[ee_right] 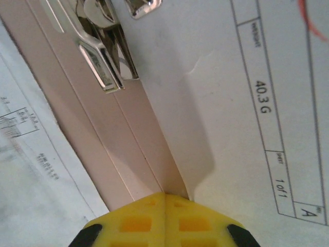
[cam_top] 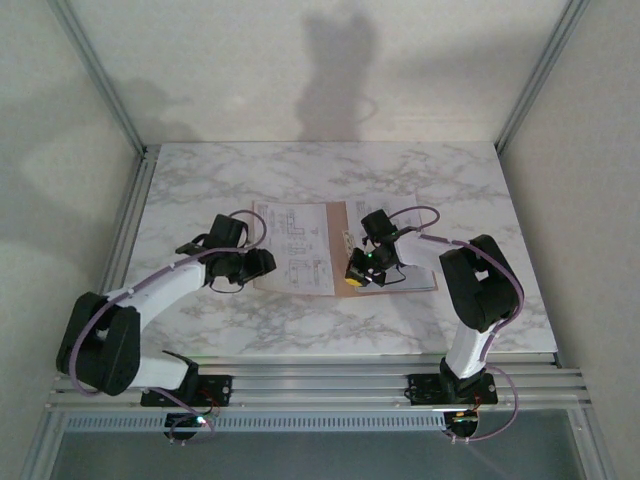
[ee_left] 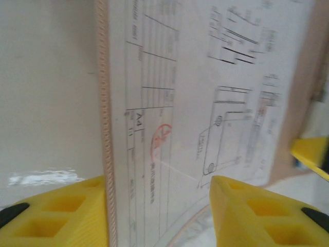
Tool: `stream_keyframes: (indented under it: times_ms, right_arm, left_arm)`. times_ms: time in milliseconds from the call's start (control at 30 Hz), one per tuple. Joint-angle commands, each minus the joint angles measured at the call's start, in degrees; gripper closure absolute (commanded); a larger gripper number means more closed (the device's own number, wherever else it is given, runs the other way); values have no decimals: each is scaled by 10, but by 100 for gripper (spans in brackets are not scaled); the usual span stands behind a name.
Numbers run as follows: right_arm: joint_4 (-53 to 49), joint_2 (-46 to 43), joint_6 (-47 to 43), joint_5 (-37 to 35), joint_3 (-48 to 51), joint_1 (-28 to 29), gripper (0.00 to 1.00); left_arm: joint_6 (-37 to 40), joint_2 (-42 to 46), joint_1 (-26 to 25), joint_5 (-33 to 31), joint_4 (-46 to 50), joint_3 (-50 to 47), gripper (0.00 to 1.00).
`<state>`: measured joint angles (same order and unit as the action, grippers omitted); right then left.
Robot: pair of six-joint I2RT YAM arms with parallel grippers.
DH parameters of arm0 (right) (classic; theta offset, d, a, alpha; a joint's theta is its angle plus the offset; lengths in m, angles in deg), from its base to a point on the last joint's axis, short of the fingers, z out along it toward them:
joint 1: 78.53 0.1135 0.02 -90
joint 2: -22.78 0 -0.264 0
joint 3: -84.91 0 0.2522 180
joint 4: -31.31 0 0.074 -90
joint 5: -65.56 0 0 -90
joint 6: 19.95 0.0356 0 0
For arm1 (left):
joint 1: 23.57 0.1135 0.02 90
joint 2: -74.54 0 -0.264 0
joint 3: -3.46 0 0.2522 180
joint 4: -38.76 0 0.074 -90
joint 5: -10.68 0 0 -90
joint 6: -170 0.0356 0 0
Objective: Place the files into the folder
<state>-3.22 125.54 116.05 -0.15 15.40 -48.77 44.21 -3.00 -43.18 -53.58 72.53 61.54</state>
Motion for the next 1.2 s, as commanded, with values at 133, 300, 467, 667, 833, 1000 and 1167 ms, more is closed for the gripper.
stream_keyframes:
  times_ms: [133,300,467,667,833,1000,1167]
  right_arm:
    - [-38,45,-6,-32,20,5,100]
    - [-40,42,-6,-31,16,4,100]
    - [-41,18,-15,-27,-6,7,95]
    - [-65,-50,-20,-51,-78,5,69]
    - [-83,-91,-10,-113,-95,-34,61]
    - [-63,-104,15,-138,-60,-111,68]
    - [-64,-68,11,-139,-61,-148,86]
  left_arm:
    - [-17,29,-9,46,-7,34,62]
    - [-18,24,-12,35,1,49,86]
    - [11,3,-29,-33,66,103,100]
    - [64,-22,-33,-127,156,164,100]
    - [116,-34,-33,-173,216,213,100]
    - [155,-41,-33,-207,244,239,100]
    - [179,-54,-33,-231,265,269,100]
